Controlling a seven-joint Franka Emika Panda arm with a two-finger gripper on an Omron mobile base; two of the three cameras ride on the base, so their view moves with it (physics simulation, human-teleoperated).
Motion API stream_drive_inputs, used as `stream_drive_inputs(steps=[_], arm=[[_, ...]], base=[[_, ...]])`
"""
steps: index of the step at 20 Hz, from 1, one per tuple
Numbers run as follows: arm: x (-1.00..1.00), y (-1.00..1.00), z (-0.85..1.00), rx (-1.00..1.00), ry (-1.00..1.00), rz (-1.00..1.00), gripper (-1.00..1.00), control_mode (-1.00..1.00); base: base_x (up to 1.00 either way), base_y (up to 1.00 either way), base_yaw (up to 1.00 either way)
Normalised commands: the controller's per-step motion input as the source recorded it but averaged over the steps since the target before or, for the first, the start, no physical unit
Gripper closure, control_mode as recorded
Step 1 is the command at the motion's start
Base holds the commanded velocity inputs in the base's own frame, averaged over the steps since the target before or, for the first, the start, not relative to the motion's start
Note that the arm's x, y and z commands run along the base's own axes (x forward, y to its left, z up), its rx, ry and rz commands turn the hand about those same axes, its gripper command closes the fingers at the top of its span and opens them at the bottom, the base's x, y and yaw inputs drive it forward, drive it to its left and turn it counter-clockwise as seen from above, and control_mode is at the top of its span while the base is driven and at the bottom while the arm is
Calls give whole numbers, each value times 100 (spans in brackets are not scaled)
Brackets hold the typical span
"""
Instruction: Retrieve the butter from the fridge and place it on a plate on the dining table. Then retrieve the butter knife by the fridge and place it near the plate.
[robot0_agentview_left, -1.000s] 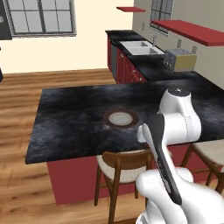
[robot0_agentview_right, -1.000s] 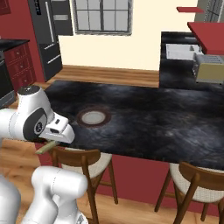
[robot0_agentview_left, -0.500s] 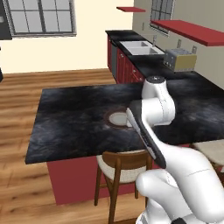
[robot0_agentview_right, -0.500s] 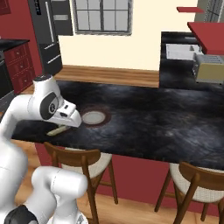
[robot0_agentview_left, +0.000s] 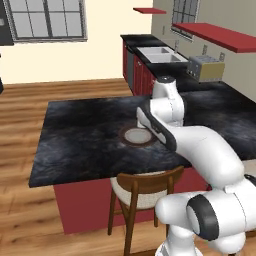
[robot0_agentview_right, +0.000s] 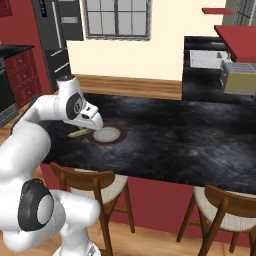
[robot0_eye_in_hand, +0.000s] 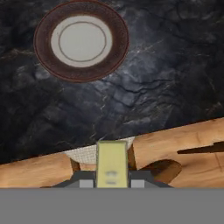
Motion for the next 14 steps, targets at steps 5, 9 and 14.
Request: stream_drive_inputs(steps=[5,9,14], arm=[[71,-5,0,2,-17,-1,100,-100],[50,0,-10,0,-20,0,100,-100],[31,0,-23,0,-14,0,100,-100]], base=[[0,0,0],[0,0,0],[0,0,0]])
